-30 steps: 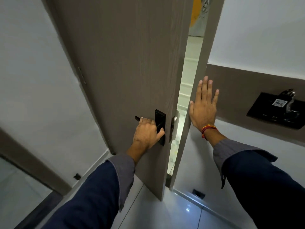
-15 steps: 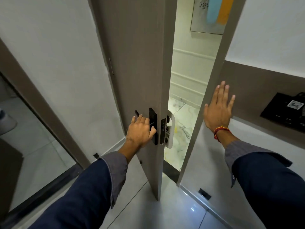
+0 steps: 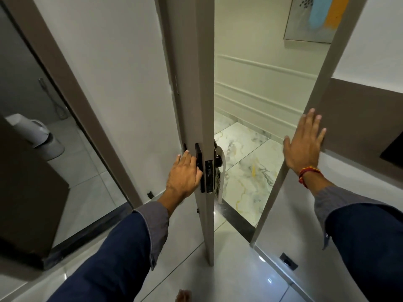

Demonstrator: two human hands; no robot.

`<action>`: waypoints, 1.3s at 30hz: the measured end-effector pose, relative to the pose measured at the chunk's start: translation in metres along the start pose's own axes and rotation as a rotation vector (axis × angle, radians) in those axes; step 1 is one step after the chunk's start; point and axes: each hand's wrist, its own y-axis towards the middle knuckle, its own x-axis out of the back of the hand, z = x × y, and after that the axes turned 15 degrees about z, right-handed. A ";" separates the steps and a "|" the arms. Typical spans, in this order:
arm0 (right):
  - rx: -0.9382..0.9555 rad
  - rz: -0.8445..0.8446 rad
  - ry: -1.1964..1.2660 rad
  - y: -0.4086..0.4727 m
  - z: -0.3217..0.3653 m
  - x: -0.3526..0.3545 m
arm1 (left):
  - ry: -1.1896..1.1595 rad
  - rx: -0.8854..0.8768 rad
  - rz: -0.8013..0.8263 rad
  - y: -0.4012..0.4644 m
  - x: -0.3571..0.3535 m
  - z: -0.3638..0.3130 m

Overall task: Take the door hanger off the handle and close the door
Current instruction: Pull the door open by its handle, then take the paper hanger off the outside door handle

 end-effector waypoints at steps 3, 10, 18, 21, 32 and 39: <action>0.331 0.072 0.127 -0.007 0.033 -0.016 | -0.020 0.016 0.000 -0.008 0.001 0.010; 0.805 0.291 0.157 -0.051 0.123 -0.052 | -0.038 0.045 -0.004 -0.021 0.002 0.028; 0.680 0.158 0.252 -0.052 0.163 -0.065 | -0.064 0.063 -0.045 -0.031 -0.003 0.041; 0.517 0.257 0.361 -0.036 0.168 -0.063 | -0.053 0.071 -0.058 -0.035 -0.003 0.042; 0.243 0.426 0.596 0.025 0.205 -0.070 | 0.263 0.218 0.268 -0.051 0.032 0.015; 0.176 0.518 0.813 0.038 0.151 -0.068 | 0.127 -0.085 0.349 -0.063 0.044 -0.076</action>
